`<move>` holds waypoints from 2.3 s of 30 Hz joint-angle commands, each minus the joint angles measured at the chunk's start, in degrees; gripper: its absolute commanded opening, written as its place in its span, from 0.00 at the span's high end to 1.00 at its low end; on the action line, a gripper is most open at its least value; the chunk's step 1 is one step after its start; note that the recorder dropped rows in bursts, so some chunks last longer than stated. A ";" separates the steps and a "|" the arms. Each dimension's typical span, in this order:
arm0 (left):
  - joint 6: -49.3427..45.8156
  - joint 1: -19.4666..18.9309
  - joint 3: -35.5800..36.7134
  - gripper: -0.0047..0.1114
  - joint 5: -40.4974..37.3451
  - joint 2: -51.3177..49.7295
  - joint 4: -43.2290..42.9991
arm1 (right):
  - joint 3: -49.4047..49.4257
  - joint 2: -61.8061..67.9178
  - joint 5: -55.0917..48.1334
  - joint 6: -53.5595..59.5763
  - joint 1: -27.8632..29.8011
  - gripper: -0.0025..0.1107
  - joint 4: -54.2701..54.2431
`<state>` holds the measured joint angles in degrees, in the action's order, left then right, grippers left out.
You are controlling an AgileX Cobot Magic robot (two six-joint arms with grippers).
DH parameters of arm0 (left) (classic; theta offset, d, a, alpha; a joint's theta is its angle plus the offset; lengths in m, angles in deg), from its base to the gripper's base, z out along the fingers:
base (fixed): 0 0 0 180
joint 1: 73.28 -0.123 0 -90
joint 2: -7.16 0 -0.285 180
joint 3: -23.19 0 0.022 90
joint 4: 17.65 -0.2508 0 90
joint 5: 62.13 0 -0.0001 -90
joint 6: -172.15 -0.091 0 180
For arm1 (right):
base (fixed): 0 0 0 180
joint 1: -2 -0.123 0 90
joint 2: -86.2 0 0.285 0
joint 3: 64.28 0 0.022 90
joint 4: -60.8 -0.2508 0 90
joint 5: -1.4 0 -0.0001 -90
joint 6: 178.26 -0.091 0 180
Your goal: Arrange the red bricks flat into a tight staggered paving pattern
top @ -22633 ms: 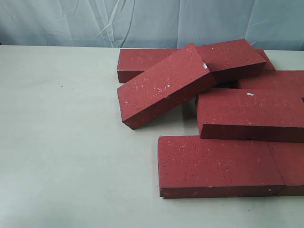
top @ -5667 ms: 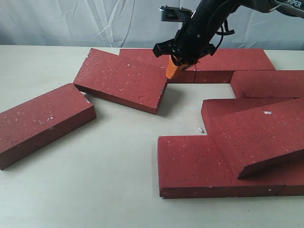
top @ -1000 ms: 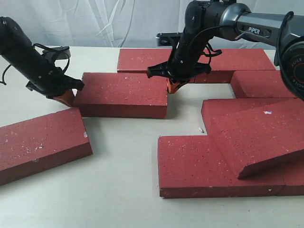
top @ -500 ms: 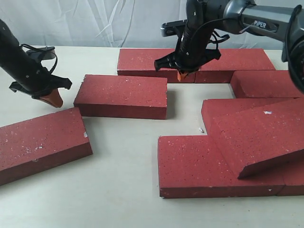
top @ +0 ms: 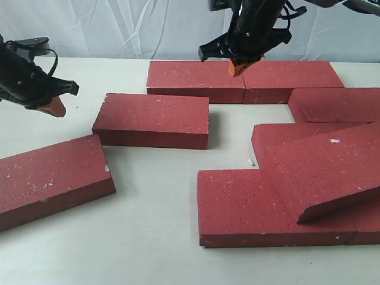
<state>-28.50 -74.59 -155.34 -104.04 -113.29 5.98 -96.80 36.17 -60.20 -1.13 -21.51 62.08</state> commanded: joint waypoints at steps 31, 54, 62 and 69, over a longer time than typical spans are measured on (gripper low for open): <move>2.48 -0.27 11.77 0.96 13.88 18.86 -2.42 | -0.17 0.05 -1.02 8.15 -3.97 0.98 -15.53; -6.97 2.10 6.91 0.96 12.32 -0.46 14.97 | -0.17 10.04 -5.50 9.30 -6.88 0.98 -22.24; -6.97 4.64 6.62 0.96 12.80 -3.21 15.40 | -0.17 11.46 -2.36 6.61 -7.33 0.98 -18.76; -6.97 5.52 6.62 0.96 13.49 -3.28 15.53 | -0.17 11.54 -0.29 4.07 -7.33 0.98 -16.25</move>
<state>-35.35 -69.72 -148.48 -91.29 -116.68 21.01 -96.80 47.72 -61.29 3.65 -29.03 44.44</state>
